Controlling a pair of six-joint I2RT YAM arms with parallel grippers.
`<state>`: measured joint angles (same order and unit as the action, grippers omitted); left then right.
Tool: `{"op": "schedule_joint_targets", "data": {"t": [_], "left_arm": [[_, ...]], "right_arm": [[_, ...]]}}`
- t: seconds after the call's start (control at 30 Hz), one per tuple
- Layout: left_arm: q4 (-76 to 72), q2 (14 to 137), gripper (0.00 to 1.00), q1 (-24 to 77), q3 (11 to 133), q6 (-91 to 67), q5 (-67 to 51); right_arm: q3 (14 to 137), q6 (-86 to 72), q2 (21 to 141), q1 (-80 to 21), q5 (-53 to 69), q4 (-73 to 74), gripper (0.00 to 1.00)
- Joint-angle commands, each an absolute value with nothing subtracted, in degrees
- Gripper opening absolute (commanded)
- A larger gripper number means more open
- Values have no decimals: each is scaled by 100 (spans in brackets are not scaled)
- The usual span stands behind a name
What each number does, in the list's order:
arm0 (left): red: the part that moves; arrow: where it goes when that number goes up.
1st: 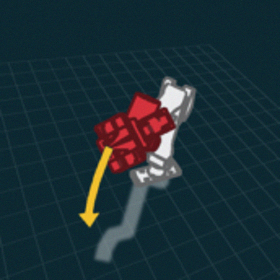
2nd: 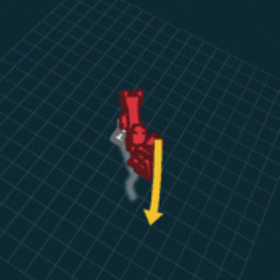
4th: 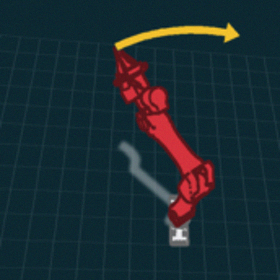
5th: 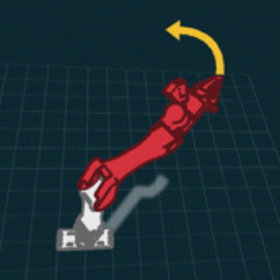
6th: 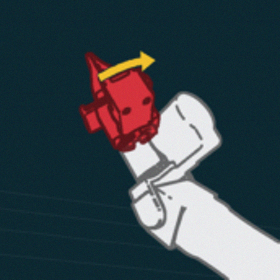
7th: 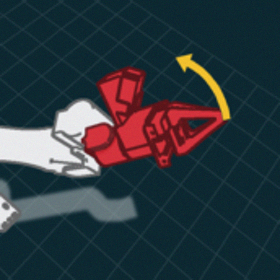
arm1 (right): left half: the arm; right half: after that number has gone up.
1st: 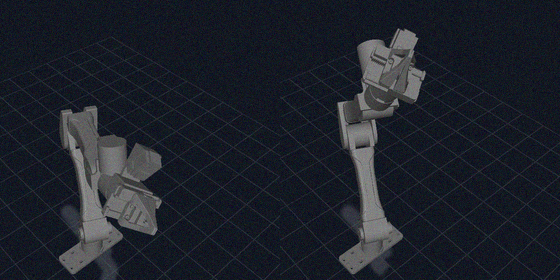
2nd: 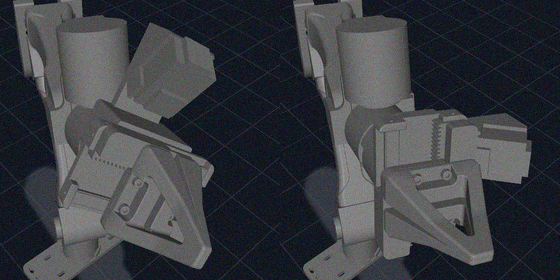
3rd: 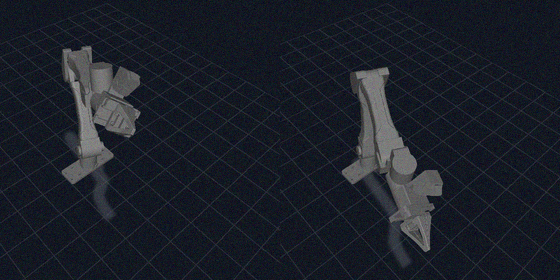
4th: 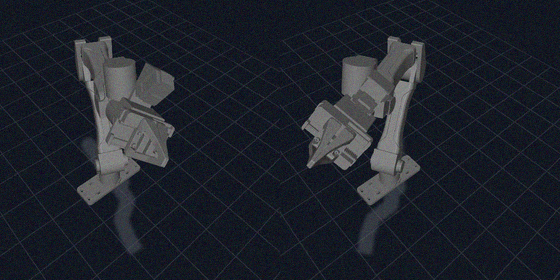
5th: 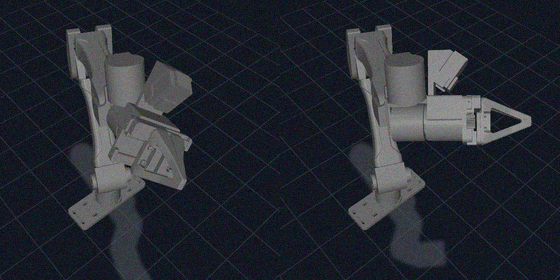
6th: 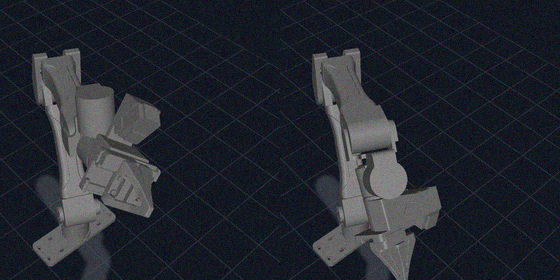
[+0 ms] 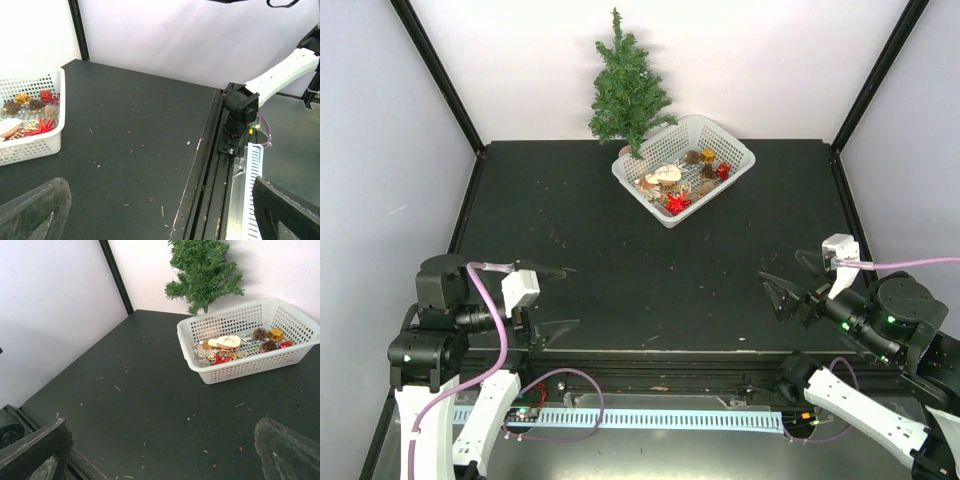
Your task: Decorate the small christmas tree
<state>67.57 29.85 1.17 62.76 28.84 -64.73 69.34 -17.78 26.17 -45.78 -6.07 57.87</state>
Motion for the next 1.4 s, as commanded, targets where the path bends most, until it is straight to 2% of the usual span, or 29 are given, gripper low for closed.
{"op": "schedule_joint_targets", "data": {"t": [0.0, 0.4, 0.7, 0.87, 1.03, 1.17, 1.27, 1.37], "left_arm": [[6639, 2997, 99, 68, 6253, 2800, -6649], [6286, 3068, 99, 37, 6144, 2425, -6345], [5992, 3163, 99, 60, 6072, 2262, -5844], [5654, 3598, 99, 101, 6185, 2017, -4429], [5765, 4938, 99, 104, 6774, 1911, -3288], [5400, 5506, 99, 114, 6995, 1847, -2853], [4995, 5767, 99, 114, 7051, 1709, -2894], [5251, 6278, 99, 130, 7452, 1727, -3180]], "right_arm": [[6894, -1688, 2591, -4614, -612, 5846, 100], [6819, -1703, 2653, -4607, -555, 5946, 100], [6492, -1843, 3038, -4613, -1013, 6102, 100], [6143, -1961, 3352, -4610, -855, 5704, 100], [5797, -2020, 4167, -4610, -649, 5022, 100], [5985, -2050, 5077, -4601, -803, 4278, 100], [6511, -1959, 6132, -4292, -763, 3718, 100], [7551, -2106, 7711, -3716, -423, 3701, 100]]}}
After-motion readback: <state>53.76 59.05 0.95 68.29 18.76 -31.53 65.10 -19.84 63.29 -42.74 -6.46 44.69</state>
